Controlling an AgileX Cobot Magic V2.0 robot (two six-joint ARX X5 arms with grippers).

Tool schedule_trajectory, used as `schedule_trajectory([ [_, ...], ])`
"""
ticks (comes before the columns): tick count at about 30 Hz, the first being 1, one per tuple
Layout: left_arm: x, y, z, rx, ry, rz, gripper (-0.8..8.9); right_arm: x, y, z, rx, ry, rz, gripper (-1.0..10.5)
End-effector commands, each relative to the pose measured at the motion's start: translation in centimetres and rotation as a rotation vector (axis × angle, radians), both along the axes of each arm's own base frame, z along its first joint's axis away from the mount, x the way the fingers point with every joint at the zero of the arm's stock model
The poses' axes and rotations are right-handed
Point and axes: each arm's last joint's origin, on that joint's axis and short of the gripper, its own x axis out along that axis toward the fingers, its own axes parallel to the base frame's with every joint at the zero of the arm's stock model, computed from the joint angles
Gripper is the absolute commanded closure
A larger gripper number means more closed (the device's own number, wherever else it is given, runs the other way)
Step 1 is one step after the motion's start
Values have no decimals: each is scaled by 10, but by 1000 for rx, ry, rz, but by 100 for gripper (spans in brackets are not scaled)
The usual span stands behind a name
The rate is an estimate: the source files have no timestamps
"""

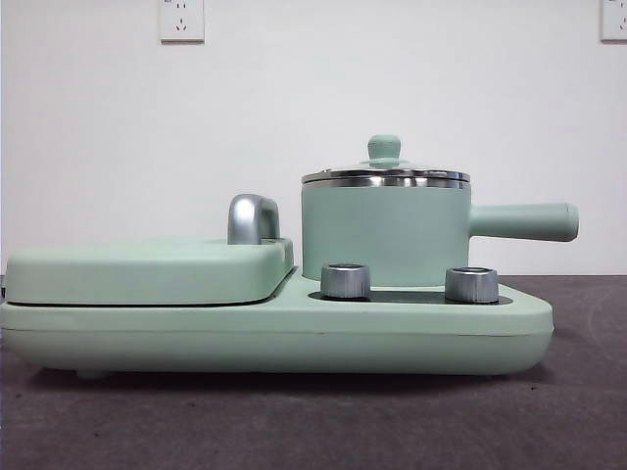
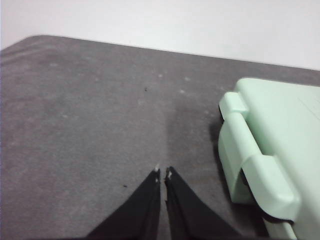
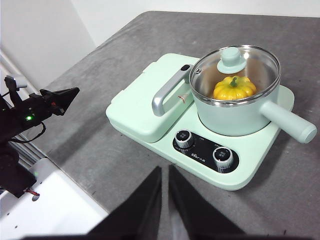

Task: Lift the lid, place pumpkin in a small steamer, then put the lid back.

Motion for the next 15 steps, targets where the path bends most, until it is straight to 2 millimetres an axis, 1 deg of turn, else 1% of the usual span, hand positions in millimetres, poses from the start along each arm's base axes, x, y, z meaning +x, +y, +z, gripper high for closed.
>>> schedule_trajectory([
  [1, 1, 1, -7, 8, 22, 13, 793, 0, 0, 3, 14, -11, 3, 927],
  [15, 1, 2, -7, 26, 24, 17, 793, 0, 0, 3, 14, -11, 3, 927],
])
